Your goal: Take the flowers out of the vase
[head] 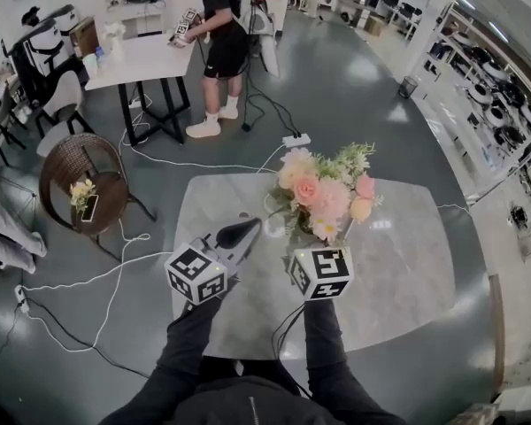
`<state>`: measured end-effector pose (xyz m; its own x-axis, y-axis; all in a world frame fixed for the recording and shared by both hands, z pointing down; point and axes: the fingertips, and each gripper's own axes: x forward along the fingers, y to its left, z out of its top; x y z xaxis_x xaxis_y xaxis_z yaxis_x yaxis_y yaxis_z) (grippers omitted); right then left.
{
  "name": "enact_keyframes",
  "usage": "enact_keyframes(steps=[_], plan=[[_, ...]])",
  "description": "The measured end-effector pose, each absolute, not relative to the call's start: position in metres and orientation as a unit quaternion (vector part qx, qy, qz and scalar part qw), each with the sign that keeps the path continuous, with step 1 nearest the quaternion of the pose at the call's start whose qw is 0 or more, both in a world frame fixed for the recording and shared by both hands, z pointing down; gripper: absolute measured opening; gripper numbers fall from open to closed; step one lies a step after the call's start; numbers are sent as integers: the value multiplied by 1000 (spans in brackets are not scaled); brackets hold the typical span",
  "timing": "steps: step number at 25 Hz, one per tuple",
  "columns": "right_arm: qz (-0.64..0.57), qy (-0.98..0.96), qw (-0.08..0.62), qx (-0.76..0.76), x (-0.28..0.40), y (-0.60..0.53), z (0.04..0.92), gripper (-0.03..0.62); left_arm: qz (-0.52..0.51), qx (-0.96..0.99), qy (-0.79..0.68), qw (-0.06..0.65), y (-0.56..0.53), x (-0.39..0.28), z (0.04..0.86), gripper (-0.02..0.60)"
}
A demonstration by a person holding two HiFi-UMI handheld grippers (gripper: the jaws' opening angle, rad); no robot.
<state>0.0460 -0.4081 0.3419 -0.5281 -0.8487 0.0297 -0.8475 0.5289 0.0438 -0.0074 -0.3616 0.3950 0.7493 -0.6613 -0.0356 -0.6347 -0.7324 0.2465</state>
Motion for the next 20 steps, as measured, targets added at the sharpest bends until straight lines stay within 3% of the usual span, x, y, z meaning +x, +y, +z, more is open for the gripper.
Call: enact_keyframes(steps=[20], plan=[[99,-799,98,585,173,-351,432,46,18,970,-205,131,-322,111,451,2]])
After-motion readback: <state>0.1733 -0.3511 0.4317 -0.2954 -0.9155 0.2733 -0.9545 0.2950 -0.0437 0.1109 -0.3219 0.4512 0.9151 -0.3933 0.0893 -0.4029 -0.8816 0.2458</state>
